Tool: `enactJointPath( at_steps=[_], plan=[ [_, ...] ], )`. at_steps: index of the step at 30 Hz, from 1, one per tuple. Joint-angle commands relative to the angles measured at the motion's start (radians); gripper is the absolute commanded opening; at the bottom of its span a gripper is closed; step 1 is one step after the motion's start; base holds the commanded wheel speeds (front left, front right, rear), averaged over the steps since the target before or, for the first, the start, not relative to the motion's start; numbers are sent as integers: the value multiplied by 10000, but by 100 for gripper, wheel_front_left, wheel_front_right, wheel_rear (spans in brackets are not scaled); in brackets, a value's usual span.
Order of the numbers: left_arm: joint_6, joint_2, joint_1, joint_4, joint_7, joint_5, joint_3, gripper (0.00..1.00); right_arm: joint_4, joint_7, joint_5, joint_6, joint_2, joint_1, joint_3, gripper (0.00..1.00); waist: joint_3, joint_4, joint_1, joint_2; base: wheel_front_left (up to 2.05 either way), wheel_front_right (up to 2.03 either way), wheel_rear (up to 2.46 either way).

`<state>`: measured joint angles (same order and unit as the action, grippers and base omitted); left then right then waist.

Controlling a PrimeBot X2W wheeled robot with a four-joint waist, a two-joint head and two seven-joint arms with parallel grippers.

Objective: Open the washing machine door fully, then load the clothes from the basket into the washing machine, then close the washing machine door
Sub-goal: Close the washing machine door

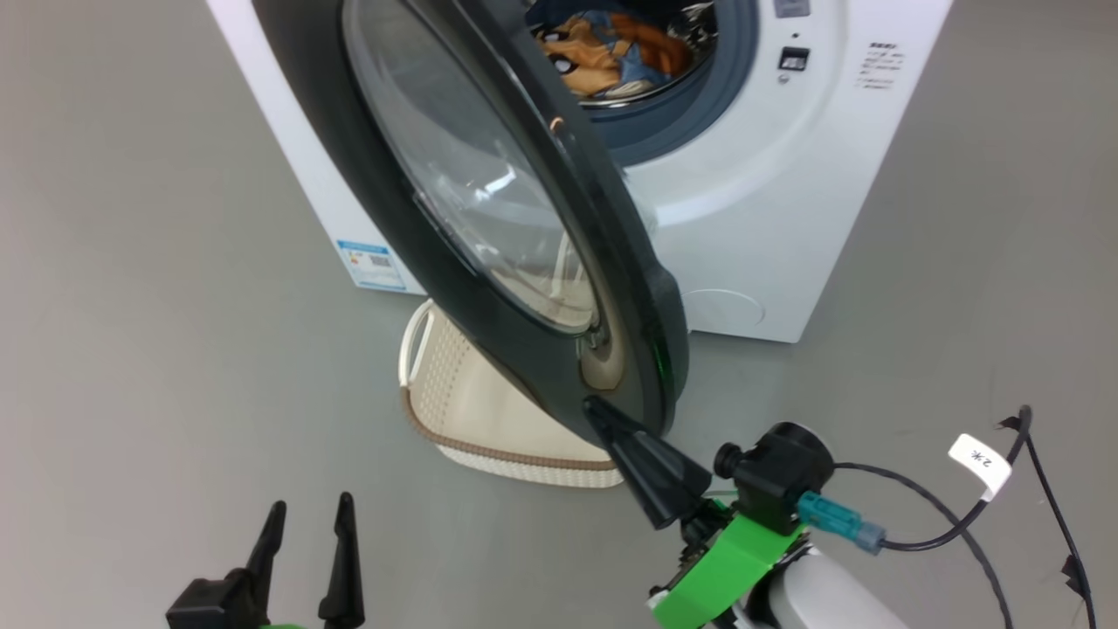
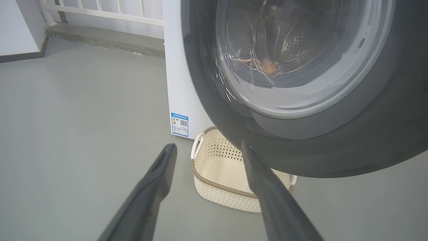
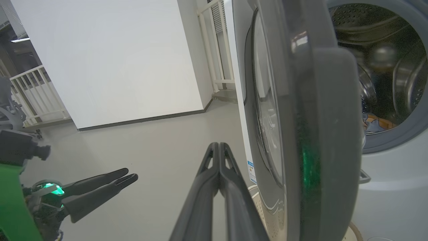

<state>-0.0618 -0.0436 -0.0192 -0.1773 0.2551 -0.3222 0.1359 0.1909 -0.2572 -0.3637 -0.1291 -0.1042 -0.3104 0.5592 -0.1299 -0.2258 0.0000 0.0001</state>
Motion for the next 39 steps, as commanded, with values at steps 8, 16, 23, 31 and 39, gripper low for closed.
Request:
enactJointPath(
  at_steps=[8,16,23,31,39],
  plan=[
    [-282,-66,320,430,66,-213,-83,100,-261,-46,-1,-16,-41,-585,-455,0,-561,-272,0,-1,0,0,0],
    [-404,-66,458,663,67,-202,-17,100,-468,-46,3,-16,-185,-1067,-875,0,-1133,-135,0,-1,0,0,0],
    [-610,-66,627,878,67,-417,418,100,-593,-46,-46,-16,-462,-1524,-1210,0,-1710,-28,0,-1,0,0,0],
    [-1017,-66,938,1316,67,-726,1134,100,-723,-46,-72,-16,-959,-2273,-1409,0,-2512,78,0,-1,0,0,0],
    [-1335,-66,1355,1746,67,-832,1593,100,-893,-46,-110,-16,-1213,-2884,-1821,0,-3247,52,0,-1,0,0,0]
  ],
)
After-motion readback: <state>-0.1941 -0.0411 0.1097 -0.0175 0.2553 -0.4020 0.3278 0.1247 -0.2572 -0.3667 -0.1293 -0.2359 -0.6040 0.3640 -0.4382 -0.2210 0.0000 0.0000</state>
